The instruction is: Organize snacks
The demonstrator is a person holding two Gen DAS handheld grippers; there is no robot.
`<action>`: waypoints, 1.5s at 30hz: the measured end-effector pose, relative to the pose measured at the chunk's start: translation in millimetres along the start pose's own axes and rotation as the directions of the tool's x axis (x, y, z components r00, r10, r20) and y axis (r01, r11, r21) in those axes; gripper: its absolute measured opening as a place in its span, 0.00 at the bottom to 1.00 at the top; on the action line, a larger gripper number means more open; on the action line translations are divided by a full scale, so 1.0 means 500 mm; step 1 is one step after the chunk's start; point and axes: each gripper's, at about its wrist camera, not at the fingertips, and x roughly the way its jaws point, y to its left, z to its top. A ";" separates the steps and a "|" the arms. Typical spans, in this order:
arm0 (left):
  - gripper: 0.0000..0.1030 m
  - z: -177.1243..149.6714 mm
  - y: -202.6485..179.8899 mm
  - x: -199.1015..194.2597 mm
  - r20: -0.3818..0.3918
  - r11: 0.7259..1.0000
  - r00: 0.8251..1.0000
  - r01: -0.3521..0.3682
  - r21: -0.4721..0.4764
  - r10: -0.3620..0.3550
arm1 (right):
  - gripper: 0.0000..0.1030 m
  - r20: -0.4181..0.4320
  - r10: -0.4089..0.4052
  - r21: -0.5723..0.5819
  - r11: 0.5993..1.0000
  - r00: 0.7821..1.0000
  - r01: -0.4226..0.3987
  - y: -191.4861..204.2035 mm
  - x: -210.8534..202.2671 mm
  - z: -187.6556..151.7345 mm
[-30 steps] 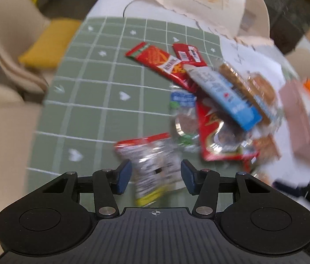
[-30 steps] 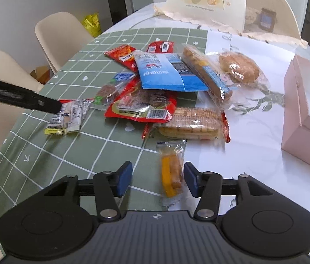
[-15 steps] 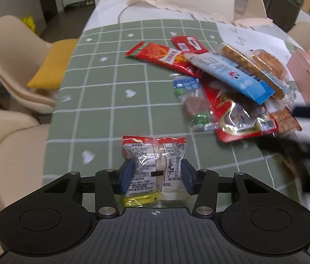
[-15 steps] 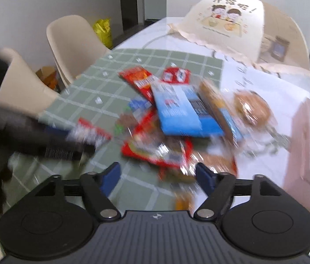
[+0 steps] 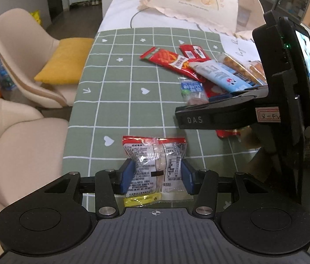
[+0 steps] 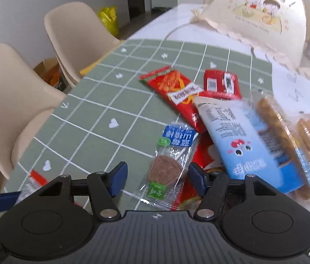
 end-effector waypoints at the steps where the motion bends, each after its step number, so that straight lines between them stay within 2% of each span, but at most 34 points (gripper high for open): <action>1: 0.50 0.000 -0.002 0.000 -0.003 1.000 1.000 0.003 0.001 -0.003 | 0.54 -0.006 0.003 -0.007 1.000 1.000 -0.003 0.002 0.001 0.000; 2: 0.50 0.002 -0.004 0.002 -0.005 1.000 1.000 0.004 0.005 -0.004 | 0.42 -0.010 0.012 -0.010 1.000 1.000 -0.012 0.001 -0.005 -0.003; 3: 0.50 0.003 -0.008 0.002 -0.006 1.000 1.000 0.005 0.011 -0.005 | 0.36 -0.022 0.032 -0.008 0.999 0.999 -0.032 -0.005 -0.010 -0.004; 6: 0.50 0.005 -0.023 0.005 -0.010 1.000 1.000 0.010 0.028 -0.010 | 0.35 -0.035 0.095 0.018 0.995 0.995 -0.095 -0.022 -0.036 -0.017; 13: 0.50 0.018 -0.090 0.019 -0.026 0.993 0.998 0.054 0.104 -0.051 | 0.35 0.032 0.136 0.039 0.990 0.990 -0.137 -0.098 -0.172 -0.078; 16: 0.50 0.022 -0.135 0.030 -0.048 0.985 0.994 0.103 0.142 -0.097 | 0.35 0.037 0.096 0.071 0.993 0.995 -0.099 -0.144 -0.218 -0.122; 20: 0.50 0.013 -0.210 0.043 -0.107 0.962 0.976 0.207 0.179 -0.190 | 0.35 0.011 -0.014 0.140 0.990 1.000 0.013 -0.222 -0.271 -0.203; 22: 0.50 0.006 -0.253 0.042 -0.134 0.943 0.960 0.270 0.193 -0.247 | 0.35 -0.006 -0.068 0.180 0.981 0.998 0.068 -0.263 -0.297 -0.247; 24: 0.50 0.013 -0.293 0.030 -0.140 0.916 0.932 0.357 0.185 -0.335 | 0.35 -0.019 -0.114 0.220 0.969 0.993 0.115 -0.302 -0.325 -0.289; 26: 0.50 0.046 -0.346 0.003 -0.103 0.880 0.903 0.430 0.201 -0.417 | 0.35 -0.023 -0.161 0.257 0.953 0.987 0.162 -0.336 -0.355 -0.328; 28: 0.50 0.100 -0.404 -0.031 -0.025 0.845 0.877 0.471 0.252 -0.481 | 0.35 -0.015 -0.213 0.294 0.933 0.977 0.208 -0.365 -0.387 -0.360; 30: 0.51 0.169 -0.468 -0.063 0.052 0.803 0.831 0.518 0.294 -0.555 | 0.35 -0.002 -0.260 0.331 0.911 0.966 0.245 -0.392 -0.414 -0.381; 32: 0.53 0.228 -0.527 -0.068 0.091 0.768 0.788 0.557 0.316 -0.609 | 0.35 0.018 -0.289 0.362 0.894 0.957 0.263 -0.412 -0.434 -0.393; 33: 0.54 0.258 -0.561 -0.053 0.082 0.761 0.786 0.558 0.329 -0.612 | 0.35 0.032 -0.298 0.373 0.889 0.954 0.265 -0.419 -0.443 -0.396; 35: 0.49 0.293 -0.604 -0.011 0.044 0.785 0.819 0.530 0.320 -0.571 | 0.35 0.055 -0.313 0.384 0.883 0.948 0.269 -0.427 -0.455 -0.398; 36: 0.49 0.300 -0.612 0.005 0.046 0.795 0.825 0.526 0.303 -0.564 | 0.35 0.063 -0.320 0.388 0.880 0.945 0.272 -0.432 -0.456 -0.395; 39: 0.49 0.285 -0.592 0.017 0.079 0.783 0.795 0.567 0.255 -0.601 | 0.35 0.095 -0.345 0.403 0.871 0.934 0.280 -0.449 -0.464 -0.382; 40: 0.49 0.276 -0.578 0.020 0.082 0.782 0.792 0.571 0.250 -0.604 | 0.35 0.108 -0.351 0.410 0.868 0.930 0.280 -0.456 -0.463 -0.369; 41: 0.49 0.266 -0.565 0.027 0.080 0.792 0.803 0.558 0.248 -0.591 | 0.35 0.127 -0.359 0.415 0.866 0.925 0.279 -0.467 -0.464 -0.354; 43: 0.49 0.251 -0.525 0.047 0.074 0.835 0.847 0.497 0.237 -0.526 | 0.35 0.162 -0.379 0.420 0.862 0.911 0.284 -0.496 -0.464 -0.315; 45: 0.49 0.232 -0.478 0.072 0.075 0.882 0.889 0.433 0.186 -0.452 | 0.38 0.182 -0.403 0.443 0.848 0.897 0.291 -0.534 -0.450 -0.273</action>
